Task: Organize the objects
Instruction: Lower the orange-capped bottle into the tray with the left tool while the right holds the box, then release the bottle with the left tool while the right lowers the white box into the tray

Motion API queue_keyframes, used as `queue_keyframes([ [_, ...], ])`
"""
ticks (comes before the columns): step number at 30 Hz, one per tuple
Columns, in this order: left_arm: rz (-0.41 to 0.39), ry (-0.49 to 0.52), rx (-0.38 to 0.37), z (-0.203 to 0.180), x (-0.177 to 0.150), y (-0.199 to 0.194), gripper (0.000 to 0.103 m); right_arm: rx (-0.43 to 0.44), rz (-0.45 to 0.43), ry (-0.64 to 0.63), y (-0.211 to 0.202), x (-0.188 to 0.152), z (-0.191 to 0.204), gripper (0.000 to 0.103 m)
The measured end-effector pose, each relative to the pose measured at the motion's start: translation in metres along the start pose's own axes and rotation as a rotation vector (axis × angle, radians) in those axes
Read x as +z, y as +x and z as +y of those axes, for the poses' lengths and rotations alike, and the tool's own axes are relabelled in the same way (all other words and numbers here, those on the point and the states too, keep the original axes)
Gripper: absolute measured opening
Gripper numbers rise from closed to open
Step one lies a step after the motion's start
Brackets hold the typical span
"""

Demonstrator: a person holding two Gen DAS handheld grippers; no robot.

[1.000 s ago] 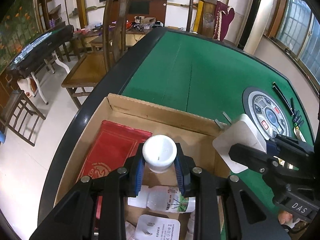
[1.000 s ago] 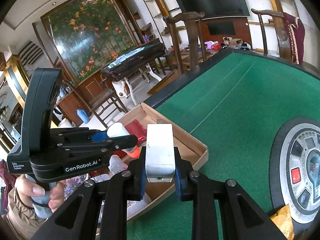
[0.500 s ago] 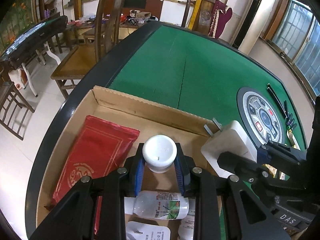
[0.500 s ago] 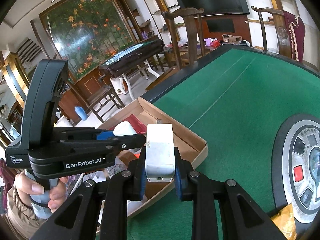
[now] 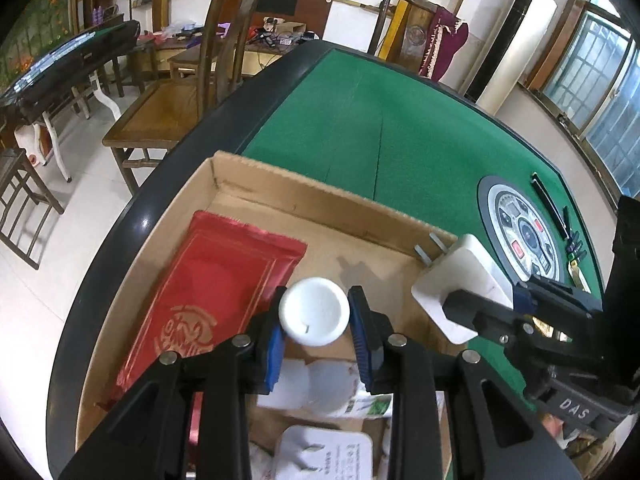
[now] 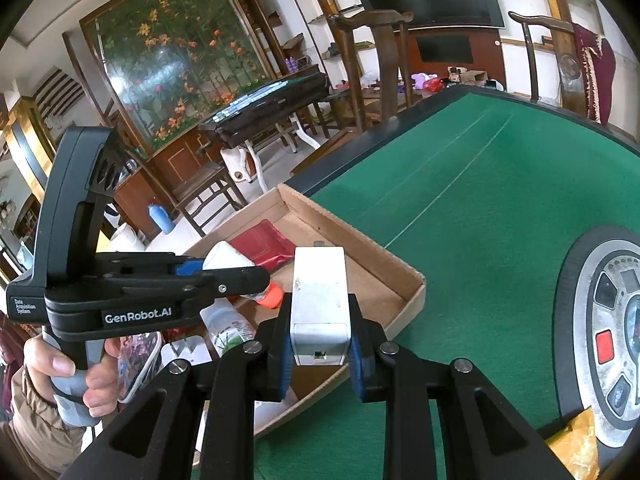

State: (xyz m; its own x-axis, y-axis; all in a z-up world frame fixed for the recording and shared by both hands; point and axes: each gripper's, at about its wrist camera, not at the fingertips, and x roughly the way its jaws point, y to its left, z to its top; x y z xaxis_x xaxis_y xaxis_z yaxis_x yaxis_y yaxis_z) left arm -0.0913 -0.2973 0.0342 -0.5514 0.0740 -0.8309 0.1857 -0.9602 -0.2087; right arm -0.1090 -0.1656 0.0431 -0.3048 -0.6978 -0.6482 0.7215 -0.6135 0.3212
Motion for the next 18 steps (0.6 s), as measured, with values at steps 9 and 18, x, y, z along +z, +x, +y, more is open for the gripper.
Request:
queue_keyframes([
  [9, 0.023, 0.009, 0.015, 0.01, -0.016, -0.001, 0.029, -0.002, 0.004, -0.051, 0.006, -0.002, 0.017, 0.025],
  [18, 0.043, 0.032, 0.048, 0.002, -0.003, 0.015, 0.029, -0.018, 0.007, -0.044, 0.02, 0.003, 0.015, 0.025],
])
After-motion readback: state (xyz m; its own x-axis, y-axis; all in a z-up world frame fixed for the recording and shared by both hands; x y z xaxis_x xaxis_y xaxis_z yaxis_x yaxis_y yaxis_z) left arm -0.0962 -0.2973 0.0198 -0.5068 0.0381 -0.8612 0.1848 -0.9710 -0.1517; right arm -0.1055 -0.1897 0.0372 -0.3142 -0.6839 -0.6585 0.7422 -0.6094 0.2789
